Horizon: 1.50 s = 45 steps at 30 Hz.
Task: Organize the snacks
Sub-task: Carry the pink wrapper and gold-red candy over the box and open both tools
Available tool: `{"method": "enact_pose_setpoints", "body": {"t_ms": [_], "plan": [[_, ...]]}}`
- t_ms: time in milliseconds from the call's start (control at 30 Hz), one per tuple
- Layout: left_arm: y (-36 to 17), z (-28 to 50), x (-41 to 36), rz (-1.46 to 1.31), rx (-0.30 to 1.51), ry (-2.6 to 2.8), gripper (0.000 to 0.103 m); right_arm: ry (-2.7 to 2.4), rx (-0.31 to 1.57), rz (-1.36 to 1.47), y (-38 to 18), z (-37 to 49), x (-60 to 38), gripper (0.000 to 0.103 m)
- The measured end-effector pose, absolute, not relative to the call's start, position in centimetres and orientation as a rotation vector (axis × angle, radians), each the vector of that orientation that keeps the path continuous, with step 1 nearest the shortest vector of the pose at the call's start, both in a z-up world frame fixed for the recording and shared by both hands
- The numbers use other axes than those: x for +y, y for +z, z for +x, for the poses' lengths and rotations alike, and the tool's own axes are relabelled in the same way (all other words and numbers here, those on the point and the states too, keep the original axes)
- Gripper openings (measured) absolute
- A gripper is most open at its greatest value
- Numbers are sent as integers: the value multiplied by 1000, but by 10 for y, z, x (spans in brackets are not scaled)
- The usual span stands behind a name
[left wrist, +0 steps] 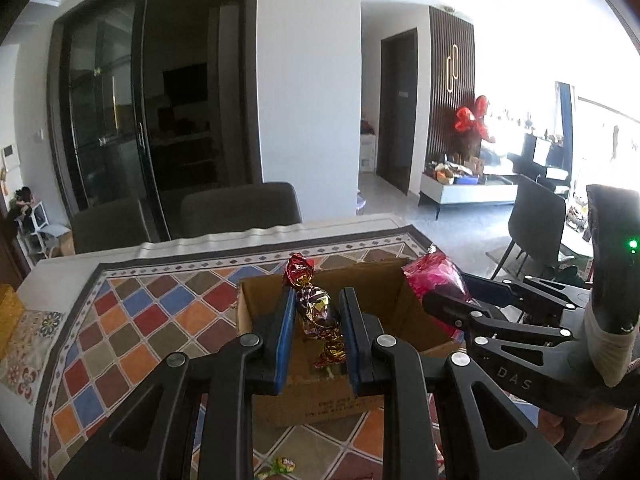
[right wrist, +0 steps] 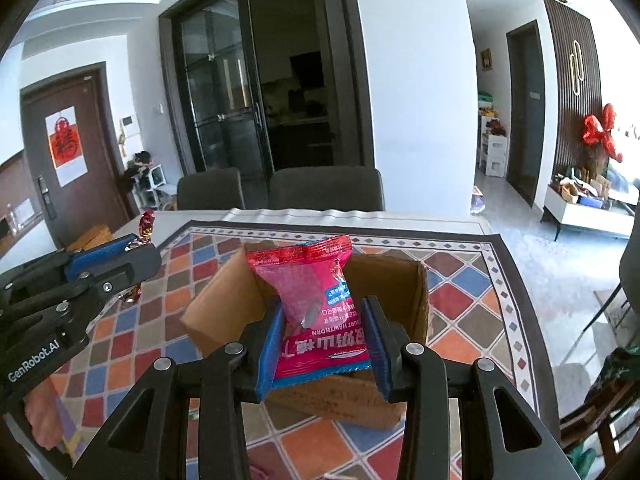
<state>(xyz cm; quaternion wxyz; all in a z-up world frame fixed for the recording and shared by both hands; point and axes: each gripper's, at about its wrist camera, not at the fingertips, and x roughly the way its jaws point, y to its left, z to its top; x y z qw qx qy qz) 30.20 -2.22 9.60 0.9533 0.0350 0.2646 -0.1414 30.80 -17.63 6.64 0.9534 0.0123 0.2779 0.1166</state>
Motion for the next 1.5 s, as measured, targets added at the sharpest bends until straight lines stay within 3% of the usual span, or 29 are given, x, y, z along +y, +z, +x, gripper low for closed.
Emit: {"method": "enact_pose_setpoints", "body": {"t_ms": [533,600,633,667,733,1500], "plan": [[55,379,-31,59,717,-284,24,199,711,36,39,371,-185,40],[51,381,-32,70,726,-257,28,191,719,31,36,374,-184,40],[50,381,-32,75,725,-245,39,189,721,26,34,374,-183,43],[50,378,-32,76,715,-238,46,186,726,17,33,374,-182,45],[52,371,-32,82,693,-237,48,168,716,5,33,370,-180,54],[60,260,-26,96,589,-245,60,180,616,31,44,273,-189,54]]}}
